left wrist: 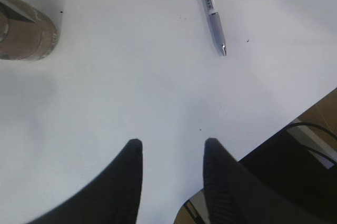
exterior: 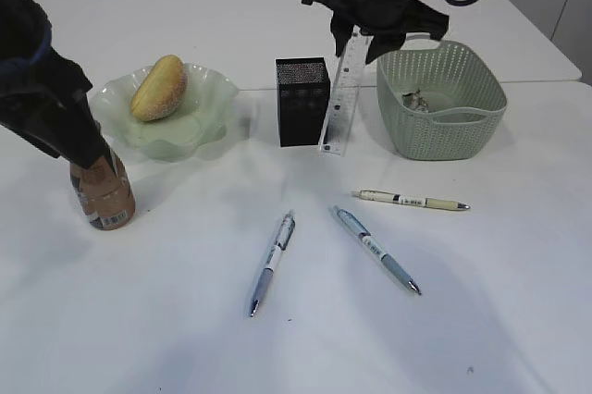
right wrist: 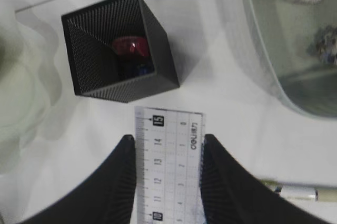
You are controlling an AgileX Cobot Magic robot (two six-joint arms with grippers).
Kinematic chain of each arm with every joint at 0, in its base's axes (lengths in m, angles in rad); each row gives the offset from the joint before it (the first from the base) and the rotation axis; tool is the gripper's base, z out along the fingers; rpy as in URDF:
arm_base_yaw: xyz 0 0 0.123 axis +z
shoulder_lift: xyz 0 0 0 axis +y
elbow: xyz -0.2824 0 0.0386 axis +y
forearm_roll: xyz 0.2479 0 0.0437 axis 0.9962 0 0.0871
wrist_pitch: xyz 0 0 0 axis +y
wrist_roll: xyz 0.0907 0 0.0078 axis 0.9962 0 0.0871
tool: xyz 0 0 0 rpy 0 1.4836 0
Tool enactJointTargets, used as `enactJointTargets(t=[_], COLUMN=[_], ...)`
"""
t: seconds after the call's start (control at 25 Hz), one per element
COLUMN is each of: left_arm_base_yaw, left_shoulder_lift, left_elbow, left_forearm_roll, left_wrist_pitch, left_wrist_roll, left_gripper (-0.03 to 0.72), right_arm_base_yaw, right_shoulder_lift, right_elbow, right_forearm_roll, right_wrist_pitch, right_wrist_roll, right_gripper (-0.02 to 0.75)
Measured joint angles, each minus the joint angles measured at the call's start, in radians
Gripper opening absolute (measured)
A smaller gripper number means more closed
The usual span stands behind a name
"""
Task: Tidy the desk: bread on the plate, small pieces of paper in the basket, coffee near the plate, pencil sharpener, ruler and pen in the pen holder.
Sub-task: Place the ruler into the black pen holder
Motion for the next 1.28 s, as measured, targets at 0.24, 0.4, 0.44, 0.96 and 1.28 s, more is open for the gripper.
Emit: enactJointTargets(t=[0.24, 0.4, 0.44, 0.96, 1.28], left_arm_base_yaw=[0.0, 0.0, 0.0, 0.0, 0.0], left_shoulder_lift=[0.0, 0.0, 0.0, 0.0, 0.0], left_elbow=[0.0, 0.0, 0.0, 0.0, 0.0], left_forearm_roll=[0.0, 0.0, 0.0, 0.0, 0.0], left_wrist_pitch=[0.0, 0.0, 0.0, -0.002, -0.004], left_wrist_roll=[0.0, 0.0, 0.0, 0.0, 0.0], left_gripper=[0.268, 0.268, 0.268, 0.268, 0.268], right_arm_base_yaw=[0.0, 0.0, 0.0, 0.0, 0.0], right_shoulder_lift=[0.0, 0.0, 0.0, 0.005, 0.007], right_elbow=[-0.024, -0.024, -0.024, -0.024, -0.024], right_forearm_roll=[-0.127, -0.153, -0.155, -0.216, -0.227], right_wrist_pitch=[-0.069, -0.155, -0.179, -0.48, -0.658], right_wrist_roll=[-0.011, -0.013, -0.016, -0.425, -0.446], right_gripper=[0.296, 0.296, 0.296, 0.296, 0.296])
